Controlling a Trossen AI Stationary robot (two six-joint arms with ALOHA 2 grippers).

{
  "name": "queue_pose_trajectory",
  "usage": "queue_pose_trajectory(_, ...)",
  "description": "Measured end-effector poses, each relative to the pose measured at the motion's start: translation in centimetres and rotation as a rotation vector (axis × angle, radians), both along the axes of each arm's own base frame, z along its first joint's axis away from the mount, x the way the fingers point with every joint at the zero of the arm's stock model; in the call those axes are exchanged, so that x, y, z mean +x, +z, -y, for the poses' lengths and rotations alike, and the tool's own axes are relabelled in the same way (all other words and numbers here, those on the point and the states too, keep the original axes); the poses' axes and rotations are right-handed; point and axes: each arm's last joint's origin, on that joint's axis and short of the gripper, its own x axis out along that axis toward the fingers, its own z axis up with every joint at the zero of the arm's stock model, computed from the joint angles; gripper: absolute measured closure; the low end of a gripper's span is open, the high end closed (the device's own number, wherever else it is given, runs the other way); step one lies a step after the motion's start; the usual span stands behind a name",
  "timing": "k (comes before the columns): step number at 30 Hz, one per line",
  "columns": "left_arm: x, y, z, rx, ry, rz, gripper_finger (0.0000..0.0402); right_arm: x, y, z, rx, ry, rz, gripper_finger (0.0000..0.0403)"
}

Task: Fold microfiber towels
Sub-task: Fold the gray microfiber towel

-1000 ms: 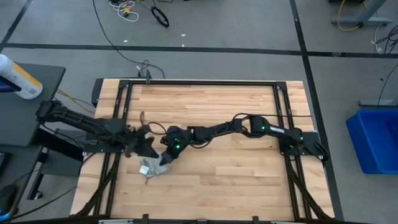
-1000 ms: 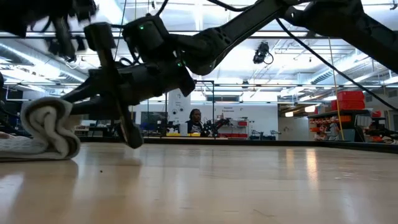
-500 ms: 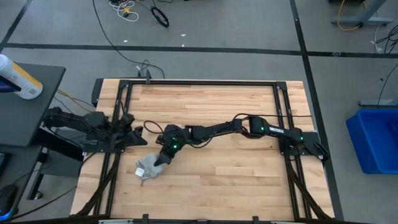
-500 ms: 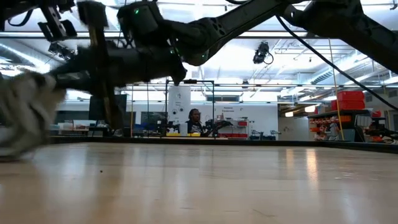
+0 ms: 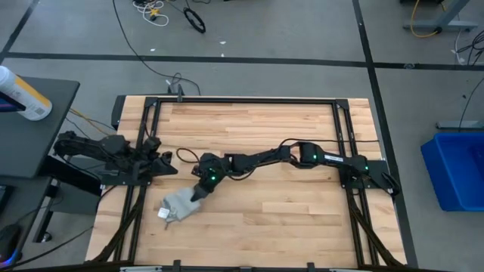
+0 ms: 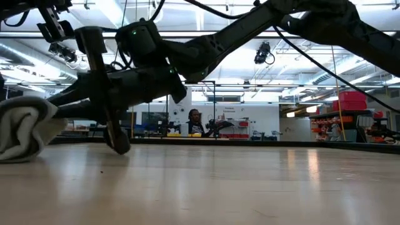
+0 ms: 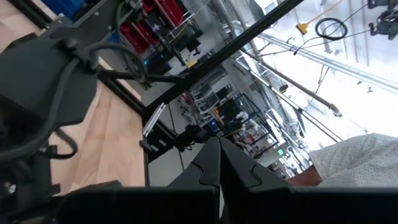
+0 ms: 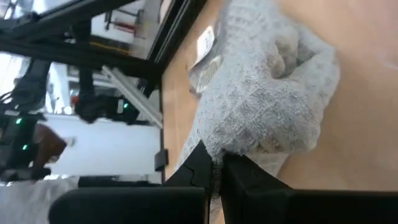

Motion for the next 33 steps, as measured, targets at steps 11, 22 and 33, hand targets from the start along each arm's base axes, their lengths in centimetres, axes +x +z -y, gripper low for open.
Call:
queue_pose_trajectory(11,0.0,-0.3,0.0,0.002,-0.002,-0.033,0.0402,-2.9,2.1,3.4,-0.257,-0.065,-0.283,0.0392)
queue_pose_trajectory(22,0.1,-0.4,0.0,0.015,0.022,-0.035,0.0402,-6.9,6.0,8.1,-0.500,-0.170,-0.548,0.0392)
queue_pose_trajectory(33,0.2,-1.6,-0.1,-0.007,0.048,-0.171,0.0402,-8.7,8.3,10.2,-0.586,-0.244,-0.631,0.0392)
